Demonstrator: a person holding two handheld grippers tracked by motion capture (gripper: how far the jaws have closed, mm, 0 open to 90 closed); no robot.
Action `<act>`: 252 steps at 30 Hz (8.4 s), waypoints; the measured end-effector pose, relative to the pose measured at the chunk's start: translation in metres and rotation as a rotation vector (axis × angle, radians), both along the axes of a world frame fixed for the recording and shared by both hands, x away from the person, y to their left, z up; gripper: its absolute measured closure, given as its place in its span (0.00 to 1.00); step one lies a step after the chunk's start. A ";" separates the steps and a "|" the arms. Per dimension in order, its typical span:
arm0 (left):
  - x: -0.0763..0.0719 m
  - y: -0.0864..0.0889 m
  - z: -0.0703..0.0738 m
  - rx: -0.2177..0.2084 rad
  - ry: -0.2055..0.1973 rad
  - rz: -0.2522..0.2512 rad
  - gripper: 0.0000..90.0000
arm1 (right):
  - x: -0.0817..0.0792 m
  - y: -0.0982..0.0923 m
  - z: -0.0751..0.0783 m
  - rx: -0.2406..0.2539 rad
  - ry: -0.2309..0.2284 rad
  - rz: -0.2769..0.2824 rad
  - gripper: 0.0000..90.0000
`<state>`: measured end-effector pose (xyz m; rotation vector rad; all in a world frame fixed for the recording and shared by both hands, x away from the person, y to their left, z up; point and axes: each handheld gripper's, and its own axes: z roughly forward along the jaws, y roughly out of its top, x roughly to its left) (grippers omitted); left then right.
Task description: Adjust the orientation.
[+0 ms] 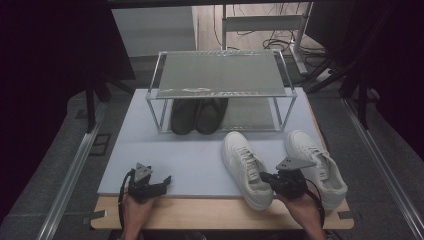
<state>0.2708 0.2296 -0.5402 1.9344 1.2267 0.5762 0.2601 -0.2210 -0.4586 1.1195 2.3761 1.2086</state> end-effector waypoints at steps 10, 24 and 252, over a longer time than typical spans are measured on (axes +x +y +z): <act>0.000 0.000 0.000 0.002 0.000 -0.001 0.14 | -0.003 -0.011 0.017 -0.005 -0.021 -0.039 0.90; 0.000 0.000 0.000 0.002 0.000 -0.001 0.14 | 0.021 -0.005 0.007 0.014 0.050 -0.057 0.67; 0.000 0.000 0.000 -0.001 -0.001 0.002 0.14 | 0.103 0.014 0.106 0.499 0.089 -0.068 1.00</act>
